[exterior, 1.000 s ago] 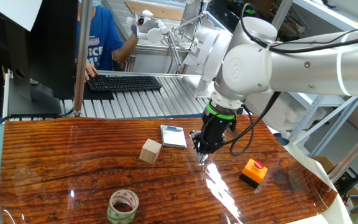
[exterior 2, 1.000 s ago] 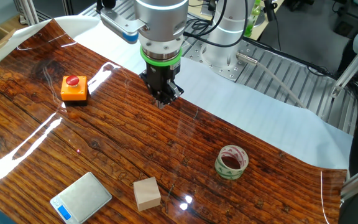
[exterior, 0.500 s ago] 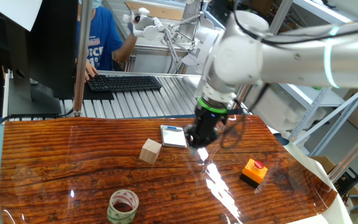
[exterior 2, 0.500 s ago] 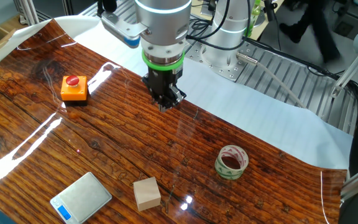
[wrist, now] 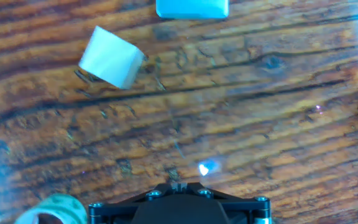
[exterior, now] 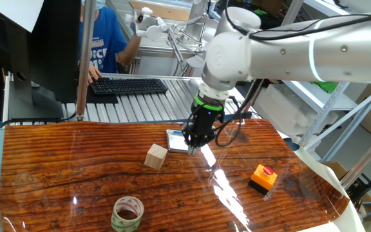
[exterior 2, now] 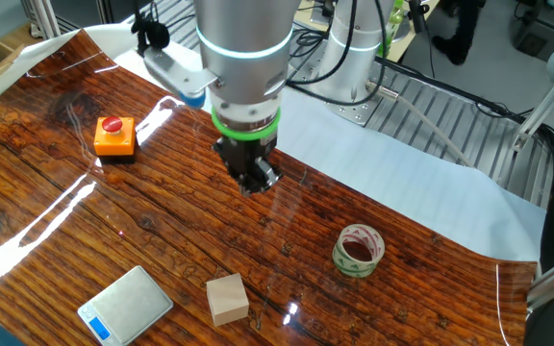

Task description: Place the block on the scale

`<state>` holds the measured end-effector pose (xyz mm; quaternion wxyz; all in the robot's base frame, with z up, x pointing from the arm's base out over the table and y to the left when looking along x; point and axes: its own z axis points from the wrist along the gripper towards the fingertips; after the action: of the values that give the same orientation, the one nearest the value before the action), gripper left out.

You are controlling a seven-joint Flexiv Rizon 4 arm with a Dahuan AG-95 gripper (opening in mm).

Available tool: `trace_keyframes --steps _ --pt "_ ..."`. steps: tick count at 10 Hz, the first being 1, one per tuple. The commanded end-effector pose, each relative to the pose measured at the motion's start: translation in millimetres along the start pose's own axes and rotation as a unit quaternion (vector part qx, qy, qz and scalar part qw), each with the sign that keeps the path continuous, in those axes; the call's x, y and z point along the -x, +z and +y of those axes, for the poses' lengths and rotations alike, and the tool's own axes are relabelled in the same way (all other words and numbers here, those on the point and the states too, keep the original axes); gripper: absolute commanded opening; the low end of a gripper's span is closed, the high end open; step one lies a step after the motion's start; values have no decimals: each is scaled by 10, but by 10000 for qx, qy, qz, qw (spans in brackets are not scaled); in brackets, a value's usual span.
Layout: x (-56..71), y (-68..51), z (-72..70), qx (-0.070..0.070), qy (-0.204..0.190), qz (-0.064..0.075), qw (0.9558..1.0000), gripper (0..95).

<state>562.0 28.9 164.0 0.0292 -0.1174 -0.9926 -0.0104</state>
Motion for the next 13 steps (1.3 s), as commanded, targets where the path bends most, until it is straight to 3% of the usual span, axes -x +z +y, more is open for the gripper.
trace_keyframes --steps 1,3,9,13 --pt "164 -11 22 -4 25 67 10000 0" --pt "266 -32 38 0 59 85 9999 0" --pt "522 20 352 -39 454 87 9989 0" --pt "581 11 489 -73 667 110 9977 0"
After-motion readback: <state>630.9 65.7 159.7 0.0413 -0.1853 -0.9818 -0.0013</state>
